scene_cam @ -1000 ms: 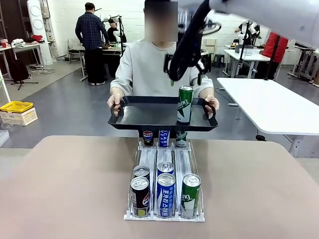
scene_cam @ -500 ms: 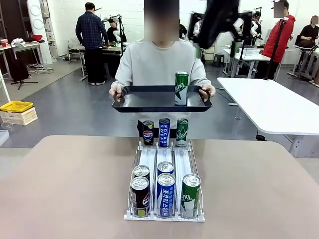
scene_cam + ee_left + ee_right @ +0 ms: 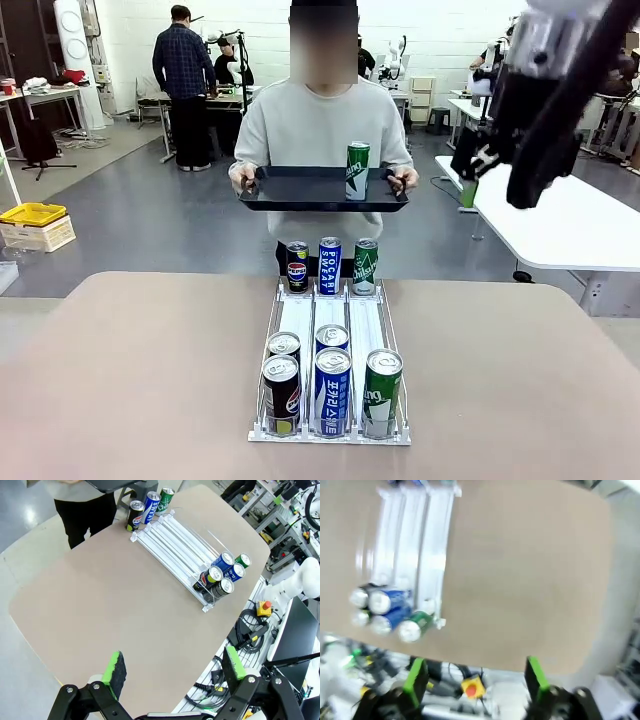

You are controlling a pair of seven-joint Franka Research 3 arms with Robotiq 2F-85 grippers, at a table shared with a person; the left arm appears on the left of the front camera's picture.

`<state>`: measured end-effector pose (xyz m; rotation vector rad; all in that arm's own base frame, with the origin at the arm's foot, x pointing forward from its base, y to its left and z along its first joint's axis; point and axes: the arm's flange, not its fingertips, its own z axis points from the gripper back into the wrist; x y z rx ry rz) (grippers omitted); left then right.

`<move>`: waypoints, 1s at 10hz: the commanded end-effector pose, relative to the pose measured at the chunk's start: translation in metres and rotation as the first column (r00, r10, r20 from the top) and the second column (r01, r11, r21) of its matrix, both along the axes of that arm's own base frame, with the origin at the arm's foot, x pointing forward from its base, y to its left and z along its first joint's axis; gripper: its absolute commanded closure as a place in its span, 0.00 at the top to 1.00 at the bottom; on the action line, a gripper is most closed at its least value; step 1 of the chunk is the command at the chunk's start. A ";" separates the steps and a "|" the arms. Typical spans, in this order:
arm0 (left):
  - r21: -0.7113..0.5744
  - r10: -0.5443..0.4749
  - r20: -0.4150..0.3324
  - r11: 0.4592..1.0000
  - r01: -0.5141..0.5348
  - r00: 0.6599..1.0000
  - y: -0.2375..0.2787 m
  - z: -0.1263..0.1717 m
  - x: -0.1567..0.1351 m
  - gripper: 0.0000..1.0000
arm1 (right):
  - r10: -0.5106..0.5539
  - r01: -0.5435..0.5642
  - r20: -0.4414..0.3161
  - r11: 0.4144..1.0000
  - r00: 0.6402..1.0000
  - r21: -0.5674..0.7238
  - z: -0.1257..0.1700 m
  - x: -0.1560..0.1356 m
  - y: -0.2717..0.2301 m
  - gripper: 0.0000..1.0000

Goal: Retrieve and hand over the desired beverage to the person.
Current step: Place the picked can on the Handle tray extended by the person.

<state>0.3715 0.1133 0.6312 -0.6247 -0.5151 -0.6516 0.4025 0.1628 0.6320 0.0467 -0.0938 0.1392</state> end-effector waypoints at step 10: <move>-0.013 -0.010 0.008 1.000 0.011 1.000 0.001 0.001 -0.001 1.00 | 0.083 -0.084 0.022 0.995 0.996 0.058 -0.013 -0.013 -0.022 1.00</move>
